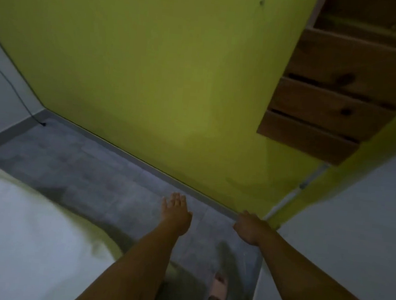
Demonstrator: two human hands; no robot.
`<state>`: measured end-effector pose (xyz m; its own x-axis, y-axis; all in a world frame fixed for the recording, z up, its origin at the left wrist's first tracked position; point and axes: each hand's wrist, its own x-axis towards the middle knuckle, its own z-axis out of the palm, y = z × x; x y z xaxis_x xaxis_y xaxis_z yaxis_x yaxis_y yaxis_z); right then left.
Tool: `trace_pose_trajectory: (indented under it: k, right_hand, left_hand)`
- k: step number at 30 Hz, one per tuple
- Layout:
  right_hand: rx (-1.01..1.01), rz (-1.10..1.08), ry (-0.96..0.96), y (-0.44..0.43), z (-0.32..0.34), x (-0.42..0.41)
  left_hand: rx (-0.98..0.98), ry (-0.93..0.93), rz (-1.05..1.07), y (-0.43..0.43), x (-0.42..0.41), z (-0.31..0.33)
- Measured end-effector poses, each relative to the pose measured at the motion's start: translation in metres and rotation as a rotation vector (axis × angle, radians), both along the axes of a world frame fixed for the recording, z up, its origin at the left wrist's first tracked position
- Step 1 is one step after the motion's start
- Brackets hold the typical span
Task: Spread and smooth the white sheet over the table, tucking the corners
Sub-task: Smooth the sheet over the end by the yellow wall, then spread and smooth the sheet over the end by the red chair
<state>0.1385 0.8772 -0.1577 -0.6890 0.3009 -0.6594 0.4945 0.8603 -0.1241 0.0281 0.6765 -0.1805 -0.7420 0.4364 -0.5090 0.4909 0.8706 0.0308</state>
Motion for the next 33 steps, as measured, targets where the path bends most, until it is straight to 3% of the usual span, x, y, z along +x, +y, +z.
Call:
trace_pose_trajectory:
  k: [8,11,20,27,33]
  right_hand:
    - [0.123,0.351,-0.024,0.033,0.027,-0.157]
    - [0.098,0.501,-0.053,0.01,0.022,-0.212]
    - [0.068,0.89,0.096,-0.108,0.024,-0.406]
    - [0.026,0.956,0.148,-0.202,0.046,-0.585]
    - [-0.041,1.026,0.156,-0.271,0.044,-0.684]
  left_hand:
    - [0.088,0.01,0.336,0.015,-0.102,0.015]
    - [0.102,-0.003,0.495,-0.012,-0.128,0.008]
    - [0.061,-0.005,0.906,-0.121,-0.218,-0.003]
    - [0.078,0.035,1.032,-0.208,-0.347,0.015]
    - [0.044,0.062,1.101,-0.276,-0.443,0.034]
